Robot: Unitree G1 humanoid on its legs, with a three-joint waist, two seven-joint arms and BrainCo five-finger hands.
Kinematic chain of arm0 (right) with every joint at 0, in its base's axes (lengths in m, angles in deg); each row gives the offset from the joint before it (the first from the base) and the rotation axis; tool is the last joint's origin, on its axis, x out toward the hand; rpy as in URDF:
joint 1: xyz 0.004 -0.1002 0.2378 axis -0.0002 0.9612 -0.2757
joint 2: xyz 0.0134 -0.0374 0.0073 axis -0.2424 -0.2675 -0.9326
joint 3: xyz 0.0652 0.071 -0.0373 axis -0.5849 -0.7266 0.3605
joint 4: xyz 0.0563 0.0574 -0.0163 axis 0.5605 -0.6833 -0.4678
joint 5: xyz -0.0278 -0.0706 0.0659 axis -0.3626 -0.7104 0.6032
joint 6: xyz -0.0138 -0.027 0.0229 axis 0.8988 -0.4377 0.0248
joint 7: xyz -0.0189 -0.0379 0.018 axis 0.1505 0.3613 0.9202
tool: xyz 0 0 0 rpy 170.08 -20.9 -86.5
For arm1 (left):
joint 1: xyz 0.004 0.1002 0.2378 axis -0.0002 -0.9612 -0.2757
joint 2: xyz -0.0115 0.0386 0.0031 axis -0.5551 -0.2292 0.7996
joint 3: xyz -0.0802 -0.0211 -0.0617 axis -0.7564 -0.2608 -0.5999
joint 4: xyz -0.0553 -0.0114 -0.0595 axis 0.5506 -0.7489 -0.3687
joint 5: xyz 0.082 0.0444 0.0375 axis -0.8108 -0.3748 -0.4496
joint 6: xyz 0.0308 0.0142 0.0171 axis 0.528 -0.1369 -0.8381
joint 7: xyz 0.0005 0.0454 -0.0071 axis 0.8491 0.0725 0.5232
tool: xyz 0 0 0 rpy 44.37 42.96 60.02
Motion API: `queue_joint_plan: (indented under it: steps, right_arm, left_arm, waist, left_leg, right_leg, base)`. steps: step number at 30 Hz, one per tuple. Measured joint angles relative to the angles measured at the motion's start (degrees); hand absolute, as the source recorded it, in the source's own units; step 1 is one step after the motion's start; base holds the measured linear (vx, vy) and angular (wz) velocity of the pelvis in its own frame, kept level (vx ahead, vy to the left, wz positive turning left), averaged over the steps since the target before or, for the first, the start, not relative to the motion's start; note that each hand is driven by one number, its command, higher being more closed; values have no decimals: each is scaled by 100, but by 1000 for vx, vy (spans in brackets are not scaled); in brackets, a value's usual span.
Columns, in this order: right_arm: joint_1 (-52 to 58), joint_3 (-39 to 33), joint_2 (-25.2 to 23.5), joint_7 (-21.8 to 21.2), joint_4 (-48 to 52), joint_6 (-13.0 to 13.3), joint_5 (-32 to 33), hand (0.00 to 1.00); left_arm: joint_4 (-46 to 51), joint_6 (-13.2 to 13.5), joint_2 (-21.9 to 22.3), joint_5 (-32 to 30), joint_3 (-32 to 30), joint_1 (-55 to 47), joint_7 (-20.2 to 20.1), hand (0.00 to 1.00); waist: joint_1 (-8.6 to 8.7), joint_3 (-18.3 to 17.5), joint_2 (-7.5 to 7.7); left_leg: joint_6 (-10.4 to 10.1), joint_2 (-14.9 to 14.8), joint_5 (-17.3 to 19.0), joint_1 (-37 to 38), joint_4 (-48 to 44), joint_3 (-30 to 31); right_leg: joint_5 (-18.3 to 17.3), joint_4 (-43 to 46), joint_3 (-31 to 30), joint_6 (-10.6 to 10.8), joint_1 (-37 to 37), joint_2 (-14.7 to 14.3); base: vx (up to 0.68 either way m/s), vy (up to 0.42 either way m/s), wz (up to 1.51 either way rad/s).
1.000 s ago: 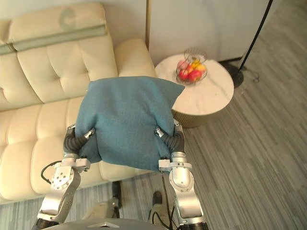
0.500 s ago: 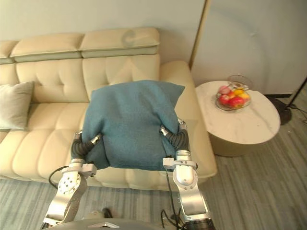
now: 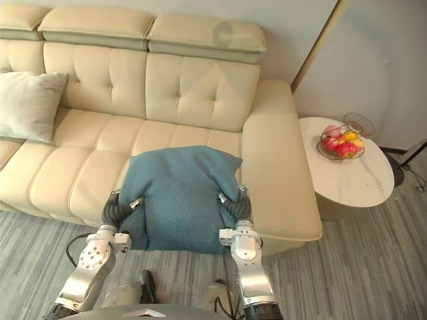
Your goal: Pick up cushions and gather them together orderly.
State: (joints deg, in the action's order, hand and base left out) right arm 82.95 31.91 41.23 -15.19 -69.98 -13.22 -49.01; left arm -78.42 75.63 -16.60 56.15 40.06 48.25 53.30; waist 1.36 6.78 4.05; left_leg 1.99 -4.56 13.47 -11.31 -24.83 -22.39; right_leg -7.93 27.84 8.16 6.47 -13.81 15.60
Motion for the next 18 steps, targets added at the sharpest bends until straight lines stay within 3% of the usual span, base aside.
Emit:
queue_joint_plan:
  steps: [1, 2, 3, 4, 6, 9, 10, 11, 12, 13, 15, 16, 17, 18]
  right_arm:
    - [48, 11, -42, -21, 16, -20, 22, 100]
    - [169, 5, -71, -23, 142, -21, 41, 100]
    - [309, -32, -98, -18, 448, -21, 77, 100]
    - [386, -70, -103, -18, 574, -18, 77, 100]
    - [654, -170, 106, -17, 982, 18, 77, 100]
    - [774, -140, 79, -17, 1207, 18, 96, 100]
    - [885, -118, 89, -19, 1305, 18, 236, 100]
    - [1012, -64, 134, -18, 1494, 18, 308, 100]
    - [1043, -59, 150, -14, 1577, 18, 315, 100]
    - [1069, -67, 234, 1, 1762, 22, 316, 100]
    - [1068, -83, 260, 16, 1850, 24, 317, 100]
    - [1076, -105, 259, 37, 1848, 24, 322, 100]
    - [1075, -115, 261, 37, 1845, 24, 324, 100]
    - [1083, -112, 287, 34, 1847, 25, 323, 100]
  left_arm:
    - [26, -41, 15, -36, -43, -1, 0, 100]
    - [104, -55, 3, -92, -46, -1, -4, 100]
    - [311, -57, 7, -99, -19, 6, -20, 100]
    - [356, -57, 13, -101, 19, 5, -35, 100]
    - [520, -56, 157, -151, 147, -58, -106, 100]
    - [692, -54, 285, -166, 98, -91, -102, 100]
    - [708, -54, 305, -165, 79, -134, -103, 100]
    - [729, -55, 361, -158, 49, -216, -103, 100]
    - [752, -54, 380, -157, 45, -240, -104, 100]
    - [834, -45, 440, -154, 50, -301, -111, 100]
    - [843, -43, 504, -145, 46, -297, -115, 100]
    - [843, -44, 556, -146, 46, -296, -154, 100]
    - [843, -44, 582, -147, 44, -302, -176, 100]
    - [865, -44, 605, -147, 41, -342, -193, 100]
  waist:
    - [-47, 33, 49]
    - [-12, 33, -14]
    - [174, -20, 116]
    - [242, -17, 117]
    - [232, -61, -26]
    - [145, -123, -390]
    - [116, -116, -505]
    - [13, -124, -557]
    - [-13, -122, -548]
    - [-122, -128, -549]
    - [-140, -118, -533]
    - [-126, -84, -479]
    - [-147, -101, -507]
    - [-177, -152, -604]
  left_leg:
    - [63, 22, 40, 140, 153, 45]
    - [-24, -66, 0, 152, 282, 111]
    - [-96, 18, -42, 95, 382, 369]
    - [-112, 70, -45, 90, 410, 449]
    - [-210, 149, -47, 145, 554, 637]
    - [-387, -272, -4, -32, -103, 662]
    - [-418, -582, -27, -266, -873, 616]
    - [-431, -906, -239, -505, -1784, 494]
    - [-439, -992, -292, -642, -2062, 482]
    - [-440, -1127, -117, -862, -2287, 438]
    - [-417, -1236, 63, -919, -2030, 388]
    - [-436, -1268, 108, -908, -1428, 363]
    - [-439, -1239, -3, -811, -696, 370]
    - [-367, -1185, -492, -572, 121, 429]
  right_leg:
    - [-258, 341, 54, -216, -281, -20]
    - [-411, 24, 60, -282, -455, -344]
    - [-320, -421, -60, -341, -465, -630]
    - [-256, -428, -190, -375, -442, -685]
    - [-146, -387, -157, -414, -391, -696]
    - [-56, -563, 289, -373, -16, -845]
    - [-58, -744, 426, -394, 271, -1002]
    - [-97, -929, 427, -458, 557, -1107]
    - [-103, -1009, 394, -468, 635, -1105]
    - [-102, -1106, 244, -467, 699, -1074]
    - [-102, -1149, 114, -466, 722, -994]
    - [-102, -1210, -1, -463, 810, -884]
    - [-101, -1206, -55, -455, 831, -806]
    - [-132, -1191, -143, -327, 823, -801]
  base:
    - [-20, -21, -21]
    - [-1, -113, 37]
    - [32, -107, 69]
    - [128, -121, 115]
    - [286, -131, 76]
    - [275, -111, 33]
    - [333, -139, 12]
    - [325, -110, -4]
    - [323, -27, -42]
    - [255, 42, -45]
    - [241, 118, -36]
    - [221, 259, -22]
    - [218, 304, -35]
    - [169, 328, -56]
